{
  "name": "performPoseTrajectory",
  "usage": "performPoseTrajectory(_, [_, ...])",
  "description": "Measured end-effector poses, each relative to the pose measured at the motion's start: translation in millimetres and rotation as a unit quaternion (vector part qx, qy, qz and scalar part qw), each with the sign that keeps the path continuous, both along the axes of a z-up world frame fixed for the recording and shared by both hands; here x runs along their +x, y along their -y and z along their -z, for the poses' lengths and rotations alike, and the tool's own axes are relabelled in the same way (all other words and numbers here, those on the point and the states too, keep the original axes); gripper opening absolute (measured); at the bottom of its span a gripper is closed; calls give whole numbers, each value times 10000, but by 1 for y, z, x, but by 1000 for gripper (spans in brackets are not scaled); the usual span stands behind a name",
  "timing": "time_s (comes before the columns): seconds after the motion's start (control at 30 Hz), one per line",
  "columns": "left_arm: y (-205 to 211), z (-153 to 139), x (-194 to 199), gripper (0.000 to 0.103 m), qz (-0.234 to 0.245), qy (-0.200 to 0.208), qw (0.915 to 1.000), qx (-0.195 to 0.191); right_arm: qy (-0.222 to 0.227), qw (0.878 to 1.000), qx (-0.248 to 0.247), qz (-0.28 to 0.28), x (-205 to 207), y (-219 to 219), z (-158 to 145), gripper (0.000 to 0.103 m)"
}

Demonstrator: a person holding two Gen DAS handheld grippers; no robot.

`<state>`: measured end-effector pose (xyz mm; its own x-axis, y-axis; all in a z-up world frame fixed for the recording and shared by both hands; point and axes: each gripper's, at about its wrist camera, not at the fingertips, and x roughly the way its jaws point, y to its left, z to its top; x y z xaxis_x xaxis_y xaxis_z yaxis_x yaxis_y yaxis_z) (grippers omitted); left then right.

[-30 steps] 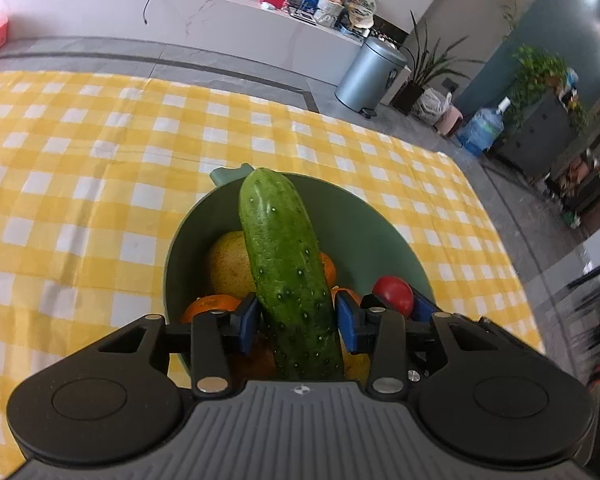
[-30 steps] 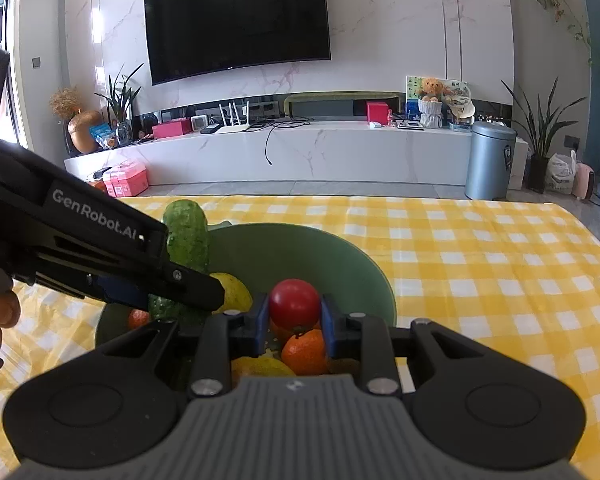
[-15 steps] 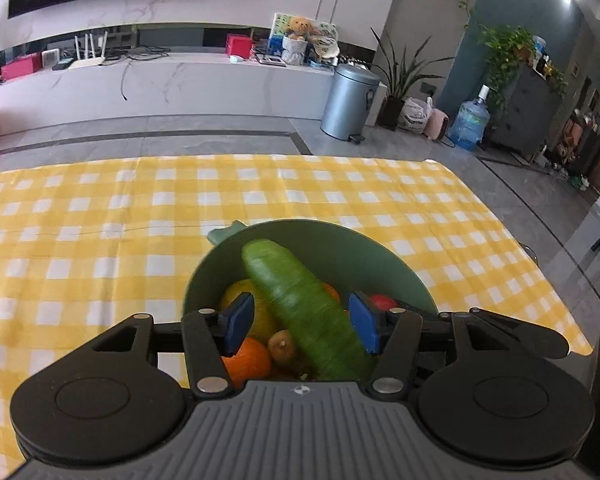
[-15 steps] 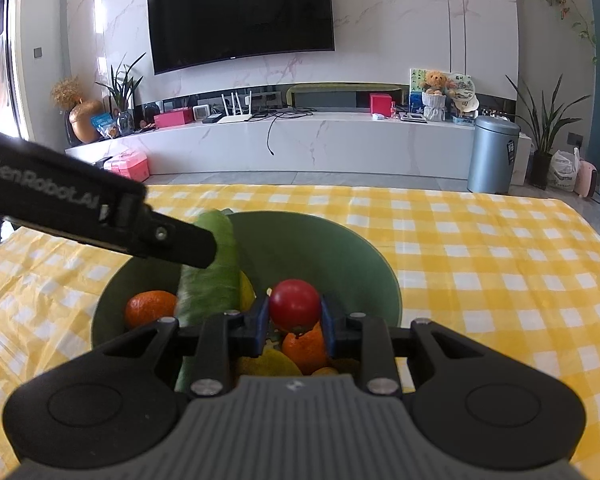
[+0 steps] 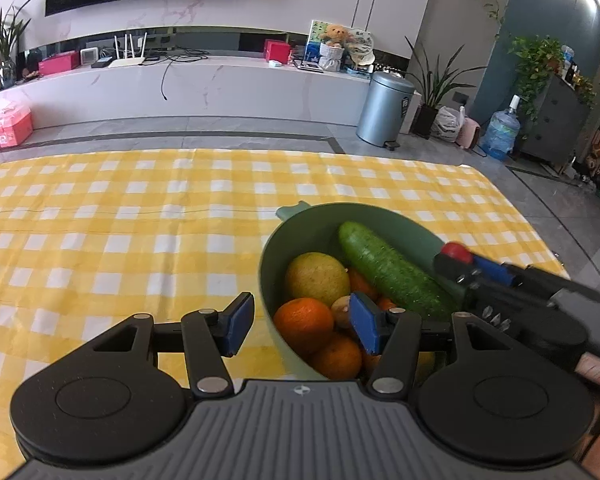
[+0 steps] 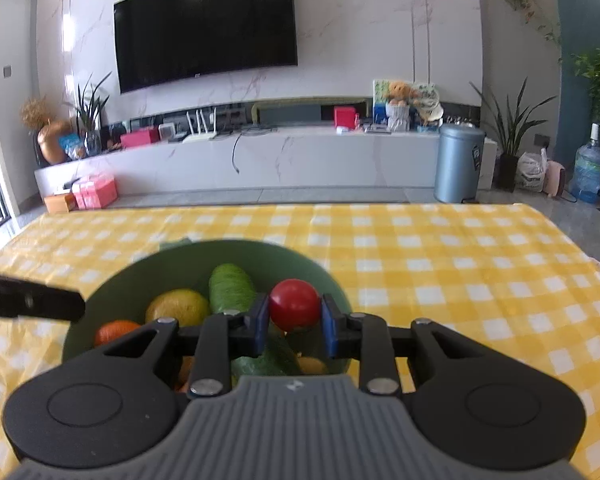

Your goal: Organize fruits

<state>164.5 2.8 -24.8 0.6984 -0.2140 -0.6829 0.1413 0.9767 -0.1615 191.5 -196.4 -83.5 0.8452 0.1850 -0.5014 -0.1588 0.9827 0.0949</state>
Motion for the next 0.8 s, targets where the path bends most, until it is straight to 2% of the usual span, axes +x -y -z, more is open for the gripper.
performPoseTrajectory(0.13, [-1, 3, -2, 65, -60, -40, 9999, 97, 101, 9995, 249, -155, -4, 2, -4, 24])
performPoseTrajectory(0.27, [-4, 11, -2, 65, -117, -195, 9997, -25, 179, 9980, 256, -550, -7, -10, -6, 24])
performPoseTrajectory(0.5, [-8, 17, -5, 65, -193, -281, 9994, -63, 35, 9923, -110, -1233, -11, -39, 5, 24])
performPoseTrajectory(0.67, [-9, 20, -6, 65, -228, -350, 9991, -59, -75, 9893, -580, -1335, -13, -53, 15, 24])
performPoseTrajectory(0.8, [-11, 19, -7, 65, -250, -357, 9990, -63, -114, 9879, -732, -1362, -15, -56, 20, 24])
